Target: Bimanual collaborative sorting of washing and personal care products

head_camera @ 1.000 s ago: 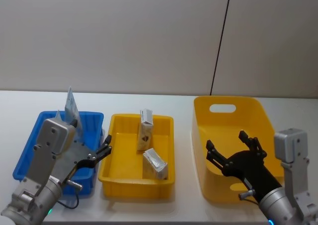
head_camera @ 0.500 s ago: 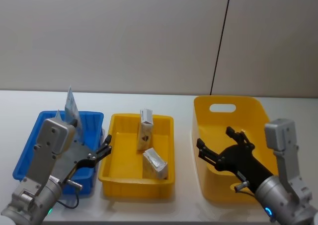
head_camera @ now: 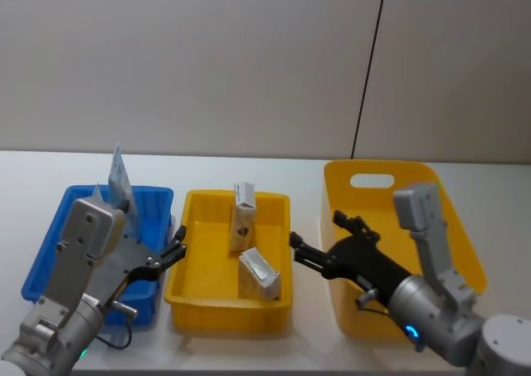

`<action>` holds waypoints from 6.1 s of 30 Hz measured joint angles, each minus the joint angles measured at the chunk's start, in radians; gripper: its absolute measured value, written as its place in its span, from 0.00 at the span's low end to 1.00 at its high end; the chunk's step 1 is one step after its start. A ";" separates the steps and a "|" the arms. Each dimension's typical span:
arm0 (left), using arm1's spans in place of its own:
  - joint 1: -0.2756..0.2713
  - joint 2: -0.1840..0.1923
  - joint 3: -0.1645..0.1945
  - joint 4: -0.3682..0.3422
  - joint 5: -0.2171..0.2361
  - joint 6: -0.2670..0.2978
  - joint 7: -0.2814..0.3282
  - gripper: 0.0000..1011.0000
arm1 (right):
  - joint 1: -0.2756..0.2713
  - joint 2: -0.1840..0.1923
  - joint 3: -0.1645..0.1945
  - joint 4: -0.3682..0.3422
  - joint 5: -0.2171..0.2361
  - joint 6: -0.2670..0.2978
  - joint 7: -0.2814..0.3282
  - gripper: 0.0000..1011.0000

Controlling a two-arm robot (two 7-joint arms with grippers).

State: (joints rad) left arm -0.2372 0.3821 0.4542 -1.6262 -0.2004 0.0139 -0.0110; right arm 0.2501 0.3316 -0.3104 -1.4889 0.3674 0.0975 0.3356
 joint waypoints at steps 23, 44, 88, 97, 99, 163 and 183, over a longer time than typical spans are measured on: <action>0.000 0.000 0.000 0.000 0.000 0.000 0.000 0.99 | 0.153 -0.120 -0.091 0.115 0.036 0.262 -0.054 0.99; 0.000 0.000 0.000 0.000 0.000 0.000 0.000 0.99 | 0.266 -0.191 -0.142 0.226 0.021 0.522 -0.119 0.93; 0.000 0.000 0.000 0.000 0.000 0.000 0.000 0.99 | 0.299 -0.187 -0.159 0.130 -0.103 0.552 -0.230 0.25; 0.000 0.000 0.000 0.000 0.000 0.000 0.000 0.99 | 0.277 -0.157 -0.137 0.042 -0.136 0.498 -0.260 0.20; 0.000 0.000 0.000 0.000 0.000 0.000 0.000 0.99 | 0.268 -0.148 -0.127 0.016 -0.145 0.486 -0.273 0.19; -0.054 -0.102 -0.072 0.114 0.006 0.065 0.110 0.99 | -0.229 0.025 0.262 -0.339 -0.204 0.125 -0.347 0.99; -0.084 -0.168 -0.132 0.232 -0.028 0.095 0.144 0.99 | -0.242 0.053 0.239 -0.318 -0.264 -0.053 -0.292 0.99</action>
State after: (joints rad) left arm -0.3213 0.2141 0.3225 -1.3938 -0.2287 0.1088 0.1327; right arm 0.0086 0.3842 -0.0715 -1.8065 0.1035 0.0442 0.0441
